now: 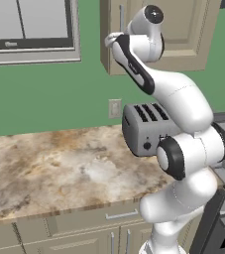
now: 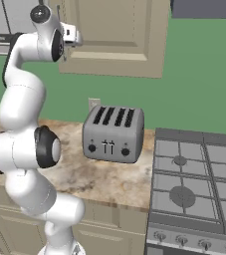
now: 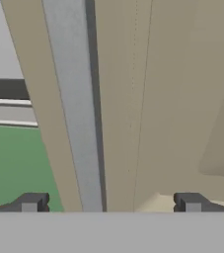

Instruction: Open the cabinet. Pick the spray and place it next to the sink. Then close the cabinet.

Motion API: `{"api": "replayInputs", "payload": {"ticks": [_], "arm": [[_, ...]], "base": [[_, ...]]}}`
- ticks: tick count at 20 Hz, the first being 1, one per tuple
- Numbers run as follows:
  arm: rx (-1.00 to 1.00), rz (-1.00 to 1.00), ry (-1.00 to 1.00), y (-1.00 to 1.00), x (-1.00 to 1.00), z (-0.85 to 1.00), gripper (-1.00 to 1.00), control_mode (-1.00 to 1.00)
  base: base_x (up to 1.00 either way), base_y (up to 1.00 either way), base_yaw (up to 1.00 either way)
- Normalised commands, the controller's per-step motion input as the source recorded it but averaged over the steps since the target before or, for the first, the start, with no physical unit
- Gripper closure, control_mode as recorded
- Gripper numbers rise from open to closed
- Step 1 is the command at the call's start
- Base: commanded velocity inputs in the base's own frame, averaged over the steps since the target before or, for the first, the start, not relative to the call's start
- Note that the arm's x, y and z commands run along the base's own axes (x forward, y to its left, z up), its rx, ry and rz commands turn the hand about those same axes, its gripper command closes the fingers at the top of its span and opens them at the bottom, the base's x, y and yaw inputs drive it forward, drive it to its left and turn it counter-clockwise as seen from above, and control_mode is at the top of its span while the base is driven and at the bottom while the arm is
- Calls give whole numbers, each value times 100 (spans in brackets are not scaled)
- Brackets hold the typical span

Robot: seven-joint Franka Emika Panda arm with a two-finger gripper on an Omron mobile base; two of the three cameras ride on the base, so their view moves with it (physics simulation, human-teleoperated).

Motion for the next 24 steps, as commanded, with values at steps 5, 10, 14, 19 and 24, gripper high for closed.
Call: {"api": "replayInputs", "payload": {"ticks": [5,10,14,19,24], "arm": [[0,0,-2,0,14,-3,-100,-100],[0,0,-3,0,16,-5,-100,-100],[0,0,-4,0,19,-9,-100,-100],[0,0,-6,0,16,-10,-100,-100],[0,0,-1,0,2,0,-100,-100]], "base": [[0,0,0],[0,0,0],[0,0,0],[0,0,0],[0,0,0]]}}
